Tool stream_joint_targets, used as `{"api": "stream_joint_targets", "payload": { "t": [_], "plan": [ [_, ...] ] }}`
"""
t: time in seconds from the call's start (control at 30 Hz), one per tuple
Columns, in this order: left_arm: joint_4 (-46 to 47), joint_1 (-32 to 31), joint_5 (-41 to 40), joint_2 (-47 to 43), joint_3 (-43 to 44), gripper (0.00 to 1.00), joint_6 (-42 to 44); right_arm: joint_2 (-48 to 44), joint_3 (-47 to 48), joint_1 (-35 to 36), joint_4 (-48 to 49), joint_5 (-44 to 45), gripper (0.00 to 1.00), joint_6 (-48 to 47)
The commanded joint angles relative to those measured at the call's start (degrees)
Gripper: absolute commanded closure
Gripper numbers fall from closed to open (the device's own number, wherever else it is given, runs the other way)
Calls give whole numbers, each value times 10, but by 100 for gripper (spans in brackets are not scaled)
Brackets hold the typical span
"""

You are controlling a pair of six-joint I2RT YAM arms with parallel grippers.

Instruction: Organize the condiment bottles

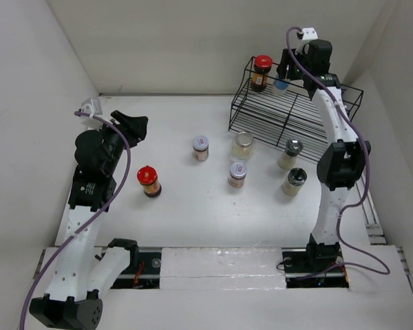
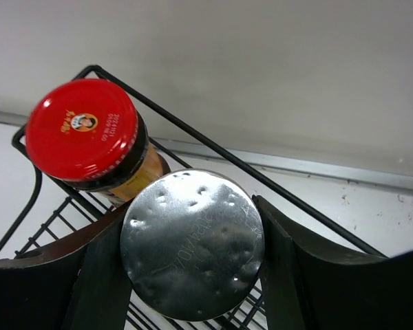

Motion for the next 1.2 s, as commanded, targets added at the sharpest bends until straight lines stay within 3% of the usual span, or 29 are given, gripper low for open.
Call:
{"api": "stream_joint_targets", "payload": {
  "t": [0.0, 0.17, 0.33, 0.4, 0.53, 0.63, 0.67, 0.73, 0.77, 0.8, 0.87, 0.9, 0.97, 1.1, 1.13, 1.17],
  "plan": [
    [24, 2, 4, -9, -2, 54, 8, 7, 42, 5, 2, -13, 41, 14],
    [24, 2, 4, -9, -2, 54, 8, 12, 54, 5, -5, -18, 29, 14],
    [24, 2, -2, -9, -2, 41, 8, -26, 42, 5, 19, -23, 7, 20],
    [24, 2, -2, -9, -2, 34, 8, -52, 24, 10, 35, -9, 4, 20],
    [24, 2, 4, -15, -2, 28, 8, -168, -104, 10, 111, 44, 3, 20],
    [24, 2, 4, -15, -2, 27, 8, -291, -265, 23, 190, 107, 3, 30],
    [24, 2, 4, -15, 3, 27, 8, -355, -357, 31, 223, 129, 5, 36],
    [24, 2, -2, -10, 4, 27, 8, -416, -455, 41, 251, 194, 14, 77],
    [24, 2, -2, -10, 4, 27, 8, -441, -505, 46, 282, 214, 24, 92],
    [24, 2, 5, -5, 4, 27, 8, -485, -598, 53, 297, 253, 45, 125],
    [24, 2, 12, -5, 4, 27, 8, -513, -676, 53, 324, 277, 65, 144],
    [24, 2, 12, 1, 4, 27, 8, -529, -721, 53, 324, 292, 86, 150],
    [24, 2, 12, 9, 4, 27, 2, -544, -748, 44, 300, 319, 92, 172],
    [24, 2, 23, 14, 4, 27, 2, -554, -782, 38, 262, 265, 33, 193],
    [24, 2, 18, 20, 4, 27, 2, -543, -782, 38, 242, 254, 12, 193],
    [24, 2, 18, 20, 4, 27, 2, -535, -782, 38, 232, 244, 6, 193]
  ]
}}
